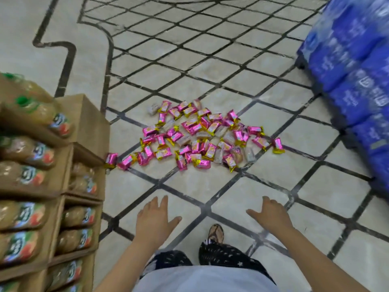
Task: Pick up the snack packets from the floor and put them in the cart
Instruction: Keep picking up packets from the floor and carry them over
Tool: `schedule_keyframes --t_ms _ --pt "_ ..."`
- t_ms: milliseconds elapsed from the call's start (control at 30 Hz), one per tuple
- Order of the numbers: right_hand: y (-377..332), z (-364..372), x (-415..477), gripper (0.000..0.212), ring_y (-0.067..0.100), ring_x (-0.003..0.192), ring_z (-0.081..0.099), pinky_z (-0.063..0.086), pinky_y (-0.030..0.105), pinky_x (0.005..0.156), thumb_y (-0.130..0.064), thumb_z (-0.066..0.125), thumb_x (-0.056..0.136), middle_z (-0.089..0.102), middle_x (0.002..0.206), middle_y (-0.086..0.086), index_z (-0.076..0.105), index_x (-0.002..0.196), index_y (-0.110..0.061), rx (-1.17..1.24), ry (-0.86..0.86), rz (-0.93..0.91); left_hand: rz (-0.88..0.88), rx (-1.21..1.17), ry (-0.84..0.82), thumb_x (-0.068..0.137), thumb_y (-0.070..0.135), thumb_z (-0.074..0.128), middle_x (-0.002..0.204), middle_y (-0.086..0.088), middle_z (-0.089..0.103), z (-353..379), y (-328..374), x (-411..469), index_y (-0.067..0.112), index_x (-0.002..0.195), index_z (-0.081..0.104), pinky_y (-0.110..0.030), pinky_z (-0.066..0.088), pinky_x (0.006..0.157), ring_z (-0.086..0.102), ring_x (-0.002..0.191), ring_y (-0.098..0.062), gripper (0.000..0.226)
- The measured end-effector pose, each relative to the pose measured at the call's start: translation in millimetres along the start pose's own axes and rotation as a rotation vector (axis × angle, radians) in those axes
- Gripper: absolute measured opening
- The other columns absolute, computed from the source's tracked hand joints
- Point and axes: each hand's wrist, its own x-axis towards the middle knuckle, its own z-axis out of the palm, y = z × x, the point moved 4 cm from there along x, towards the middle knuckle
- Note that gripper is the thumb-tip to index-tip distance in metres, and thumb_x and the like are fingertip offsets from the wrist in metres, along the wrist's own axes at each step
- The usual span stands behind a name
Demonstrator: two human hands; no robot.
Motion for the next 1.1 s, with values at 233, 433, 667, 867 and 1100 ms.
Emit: schedule_keyframes --t_ms 233,433,667,867,1100 --pt "4.0 -62.5 95.5 0.074 0.030 0.111 0.056 0.052 0.039 0.087 -0.066 0.056 0.085 0.059 0.118 0.012 0.047 0.128 -0.006 0.069 -0.009 0.065 0.077 0.002 0.015 0.090 0.069 0.041 0.157 -0.009 0.031 -45.3 53.0 101.4 0.020 0.153 0.022 -0.040 0.037 0.112 0.032 0.143 -0.027 0.083" --pt "-23.6 -82.5 169.6 0.078 0.032 0.123 0.050 0.049 0.038 0.092 -0.063 0.057 0.086 0.054 0.133 0.014 0.042 0.138 -0.007 0.146 -0.056 0.143 0.140 0.060 -0.068 0.089 0.070 0.041 0.154 -0.009 0.035 -66.4 52.9 204.5 0.021 0.152 0.026 -0.039 0.035 0.111 0.034 0.141 -0.026 0.081" --pt "-68.5 -94.4 254.2 0.079 0.034 0.122 0.051 0.048 0.039 0.093 -0.057 0.060 0.087 0.052 0.134 0.017 0.039 0.140 -0.002 0.331 -0.189 0.246 0.149 0.087 -0.174 0.088 0.069 0.046 0.156 -0.009 0.032 -89.8 45.0 336.5 0.020 0.153 0.023 -0.040 0.032 0.113 0.031 0.143 -0.028 0.085" --pt "-98.0 -83.1 360.5 0.083 0.032 0.115 0.057 0.042 0.031 0.077 -0.056 0.062 0.087 0.059 0.127 0.018 0.035 0.145 -0.002 0.479 -0.268 0.269 0.136 0.030 -0.244 0.087 0.068 0.049 0.147 -0.008 0.046 -61.9 42.3 450.3 0.018 0.148 0.035 -0.039 0.041 0.104 0.045 0.132 -0.027 0.080" --pt "-101.9 1.6 537.6 0.069 0.036 0.112 0.058 0.049 0.040 0.086 -0.042 0.066 0.089 0.059 0.127 0.021 0.043 0.139 0.000 0.463 -0.347 0.268 0.110 0.037 -0.325 0.088 0.067 0.050 0.147 -0.008 0.044 49.4 28.1 604.3 0.019 0.149 0.033 -0.039 0.041 0.103 0.043 0.133 -0.027 0.079"
